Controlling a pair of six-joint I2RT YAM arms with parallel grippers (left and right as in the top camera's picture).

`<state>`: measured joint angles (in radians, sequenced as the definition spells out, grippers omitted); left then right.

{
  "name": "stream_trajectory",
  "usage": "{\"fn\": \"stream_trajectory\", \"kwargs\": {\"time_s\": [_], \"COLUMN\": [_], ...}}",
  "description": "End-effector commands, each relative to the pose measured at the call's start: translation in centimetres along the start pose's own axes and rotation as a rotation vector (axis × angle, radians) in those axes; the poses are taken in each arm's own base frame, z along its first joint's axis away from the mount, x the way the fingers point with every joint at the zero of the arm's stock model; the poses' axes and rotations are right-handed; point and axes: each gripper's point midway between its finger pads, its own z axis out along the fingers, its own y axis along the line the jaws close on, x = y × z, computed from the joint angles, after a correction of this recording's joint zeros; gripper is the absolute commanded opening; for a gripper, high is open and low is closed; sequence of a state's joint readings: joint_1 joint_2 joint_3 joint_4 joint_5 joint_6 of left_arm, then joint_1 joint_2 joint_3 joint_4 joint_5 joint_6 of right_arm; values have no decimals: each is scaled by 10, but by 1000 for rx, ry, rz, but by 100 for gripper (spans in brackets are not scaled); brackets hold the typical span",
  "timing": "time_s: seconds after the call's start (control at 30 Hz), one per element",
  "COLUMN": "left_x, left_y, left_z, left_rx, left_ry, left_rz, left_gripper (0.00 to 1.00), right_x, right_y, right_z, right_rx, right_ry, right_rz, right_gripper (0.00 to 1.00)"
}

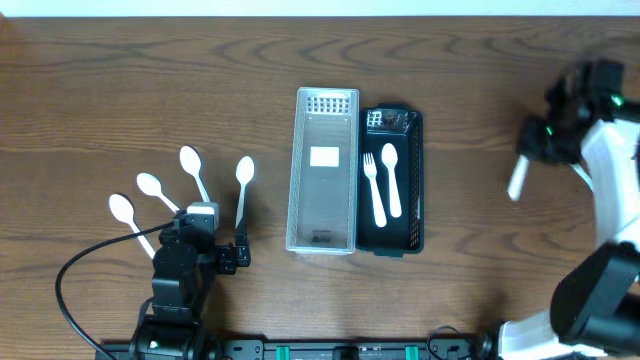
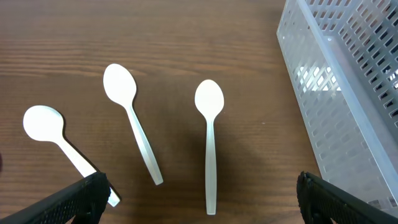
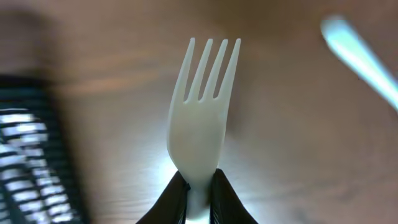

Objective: Pack container
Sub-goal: 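Carry the fork to the black basket and release it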

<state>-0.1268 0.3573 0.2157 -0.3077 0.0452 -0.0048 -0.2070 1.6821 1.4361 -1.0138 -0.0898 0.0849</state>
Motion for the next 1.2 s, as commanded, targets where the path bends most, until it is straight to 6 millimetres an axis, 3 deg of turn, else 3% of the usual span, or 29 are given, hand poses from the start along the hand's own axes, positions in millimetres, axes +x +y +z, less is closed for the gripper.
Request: {"fn": "stream_trajectory", "kwargs": {"time_s": [0.0,0.07,0.2,0.4,0.7,0.8,1.0,1.17], "left_x": [-9,-9,-9,-9,-9,-9,-9,-9], "left_y": [2,2,2,2,2,2,2,2], "left_z": [-3,-3,-3,-3,-3,-3,-3,-3], "left_rx": [-13,-13,-13,-13,-13,-13,-13,-13], "left_ry": [-22,-22,-22,-21,-21,-21,-21,-21], "left_rz": [-16,-16,-16,-16,-16,-16,-16,-16], "left_gripper": [98,98,98,98,98,98,98,98], "right_x": [-16,-12,9,43,92,103,101,78], "right_y": [64,105,164,205,194,192,198,206], "right_z": [-47,-57,-54,-20,70,88,86,53], "right_rx": [-84,-131,-183,-168,-56,-49,-81,-122], "right_ry": [-117,-138,-133,-46,209,269,265,176], "right_rz": [-115,-189,-270,-300,-316,-334,-367,-389], "right_gripper": [1,2,3,10,10,12,36,37]}}
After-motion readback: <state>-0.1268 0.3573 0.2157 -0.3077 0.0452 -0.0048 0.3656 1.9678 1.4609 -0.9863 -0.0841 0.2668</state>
